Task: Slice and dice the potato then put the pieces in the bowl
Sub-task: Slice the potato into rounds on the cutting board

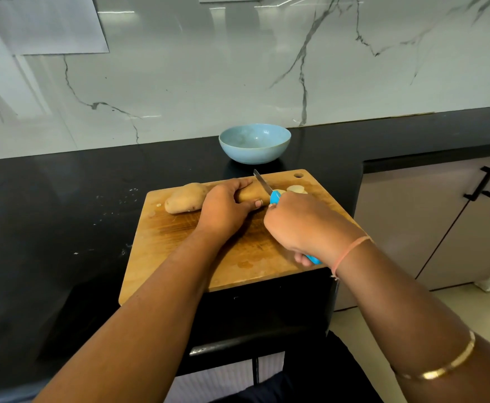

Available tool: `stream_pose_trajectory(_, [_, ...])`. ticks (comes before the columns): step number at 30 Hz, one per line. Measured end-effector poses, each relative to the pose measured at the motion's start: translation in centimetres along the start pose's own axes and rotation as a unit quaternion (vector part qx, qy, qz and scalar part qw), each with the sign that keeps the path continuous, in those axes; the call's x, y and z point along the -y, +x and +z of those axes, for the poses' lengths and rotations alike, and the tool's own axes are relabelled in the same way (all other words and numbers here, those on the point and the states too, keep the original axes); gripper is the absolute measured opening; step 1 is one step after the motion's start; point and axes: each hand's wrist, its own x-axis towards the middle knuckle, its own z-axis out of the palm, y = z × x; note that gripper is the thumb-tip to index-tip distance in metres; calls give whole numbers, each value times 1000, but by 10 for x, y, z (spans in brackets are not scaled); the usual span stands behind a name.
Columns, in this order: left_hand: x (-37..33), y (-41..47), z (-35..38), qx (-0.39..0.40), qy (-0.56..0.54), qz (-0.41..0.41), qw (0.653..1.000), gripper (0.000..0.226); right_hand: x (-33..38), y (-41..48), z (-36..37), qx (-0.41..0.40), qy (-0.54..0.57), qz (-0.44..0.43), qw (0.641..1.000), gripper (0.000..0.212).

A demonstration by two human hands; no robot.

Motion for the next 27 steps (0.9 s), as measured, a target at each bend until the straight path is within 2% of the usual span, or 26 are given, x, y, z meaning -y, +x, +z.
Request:
stream_pose_trajectory(2, [1,-1,0,-1,-13,9,1000,54,4,4,-2,10,1,1,1000,49])
stream_pose_trajectory(4, [1,-2,0,-3,-20,16,1000,53,5,9,-2,14,13,8,1000,51])
stream_pose_trajectory(6, [1,-3,-1,-5,-15,21,1000,52,7,19,-3,18,35,16,999,35])
stream_pose_trajectory(9, [1,-3,0,-7,-6,37,999,50,8,21,-4,58,84,89,991,14])
stream_pose_trajectory(10, [1,-4,0,-8,-5,37,999,50,9,22,-5,62,88,87,990,15])
stream_pose_trajectory(14, [1,-4,1,-9,-7,36,999,51,4,22,-3,46,103,41,993,46])
stream_pose_trajectory(19, [2,-3,1,-7,-10,24,1000,53,2,17,2,42,39,-2,998,48])
stream_pose_trajectory(24, [2,-3,1,-4,-12,11,1000,55,-7,7,2,51,17,5,999,38])
stream_pose_trajectory(27, [1,-2,1,-7,-8,8,1000,54,-14,-5,-1,60,19,18,998,16])
